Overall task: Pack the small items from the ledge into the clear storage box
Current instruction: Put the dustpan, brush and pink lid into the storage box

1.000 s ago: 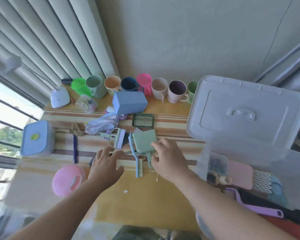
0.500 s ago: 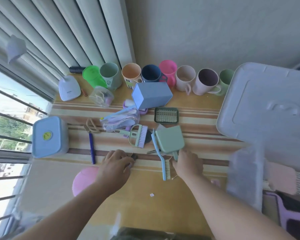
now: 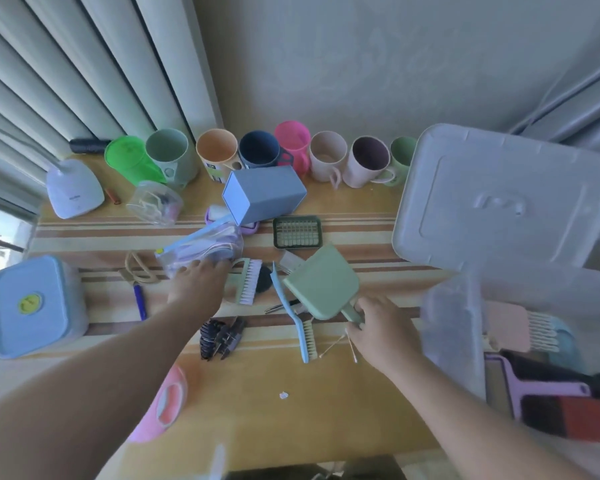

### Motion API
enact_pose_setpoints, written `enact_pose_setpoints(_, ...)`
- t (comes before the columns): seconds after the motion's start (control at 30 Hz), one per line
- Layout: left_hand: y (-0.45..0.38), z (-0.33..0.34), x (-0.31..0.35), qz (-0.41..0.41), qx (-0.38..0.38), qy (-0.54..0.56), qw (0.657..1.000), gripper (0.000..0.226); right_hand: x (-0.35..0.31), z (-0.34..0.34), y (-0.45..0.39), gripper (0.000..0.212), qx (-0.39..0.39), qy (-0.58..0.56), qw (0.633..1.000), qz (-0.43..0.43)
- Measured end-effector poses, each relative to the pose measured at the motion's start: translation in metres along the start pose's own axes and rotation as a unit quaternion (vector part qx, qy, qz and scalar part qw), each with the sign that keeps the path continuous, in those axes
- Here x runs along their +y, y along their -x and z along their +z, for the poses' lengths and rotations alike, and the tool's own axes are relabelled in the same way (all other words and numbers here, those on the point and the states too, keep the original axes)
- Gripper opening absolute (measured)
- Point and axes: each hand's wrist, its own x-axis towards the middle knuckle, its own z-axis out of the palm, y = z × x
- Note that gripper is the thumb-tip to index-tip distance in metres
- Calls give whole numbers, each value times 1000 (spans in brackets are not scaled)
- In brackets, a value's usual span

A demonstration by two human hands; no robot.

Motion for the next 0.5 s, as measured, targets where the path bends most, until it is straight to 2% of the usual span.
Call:
enact_pose_setpoints(0.23, 12, 11, -15, -33, -27, -2, 999, 27, 7, -1, 13, 14, 0, -15, 1000, -7)
enact_pose_setpoints(0.4, 31, -2, -31, -1, 32, 23, 999, 25, 4, -30, 26, 14, 26, -55, 997, -50)
enact_pose_setpoints(0.5, 51, -31, -19, 0, 73, 91, 993, 22, 16, -63, 31, 10, 60, -58, 991, -106)
